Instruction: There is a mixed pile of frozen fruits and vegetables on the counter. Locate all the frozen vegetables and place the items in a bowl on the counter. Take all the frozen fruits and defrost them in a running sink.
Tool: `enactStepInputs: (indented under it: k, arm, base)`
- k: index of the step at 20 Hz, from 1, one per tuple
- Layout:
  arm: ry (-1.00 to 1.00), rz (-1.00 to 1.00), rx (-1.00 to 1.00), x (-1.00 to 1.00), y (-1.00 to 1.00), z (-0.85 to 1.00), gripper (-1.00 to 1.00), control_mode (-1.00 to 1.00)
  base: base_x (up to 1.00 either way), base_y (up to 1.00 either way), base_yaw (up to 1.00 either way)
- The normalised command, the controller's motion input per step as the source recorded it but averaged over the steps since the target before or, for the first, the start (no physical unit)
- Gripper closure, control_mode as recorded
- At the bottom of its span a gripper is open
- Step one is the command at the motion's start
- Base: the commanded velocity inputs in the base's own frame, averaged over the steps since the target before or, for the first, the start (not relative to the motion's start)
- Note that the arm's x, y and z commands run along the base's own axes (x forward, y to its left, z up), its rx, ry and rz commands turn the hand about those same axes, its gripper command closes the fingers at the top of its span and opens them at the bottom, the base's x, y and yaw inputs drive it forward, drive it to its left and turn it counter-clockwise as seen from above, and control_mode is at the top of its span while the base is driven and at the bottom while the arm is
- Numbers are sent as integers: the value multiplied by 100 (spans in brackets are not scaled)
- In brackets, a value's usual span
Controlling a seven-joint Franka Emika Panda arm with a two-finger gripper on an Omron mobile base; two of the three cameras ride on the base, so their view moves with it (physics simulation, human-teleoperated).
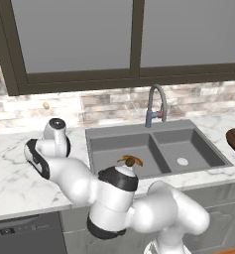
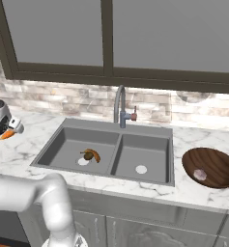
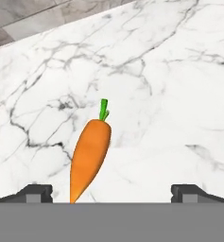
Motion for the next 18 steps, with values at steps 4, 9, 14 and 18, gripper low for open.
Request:
enactStepInputs:
  k: [4, 9, 14, 18]
  arm:
    - [6, 0, 0, 23, 9, -15, -100, -100]
    - [7, 0, 0, 14, 30, -21, -100, -100]
    - [7, 0, 0, 13, 39, -21, -100, -100]
    - [7, 0, 0, 15, 26, -17, -100, -100]
  base:
    - [0, 0, 0]
    - [0, 0, 0]
    - [0, 0, 0]
    - [0, 0, 0]
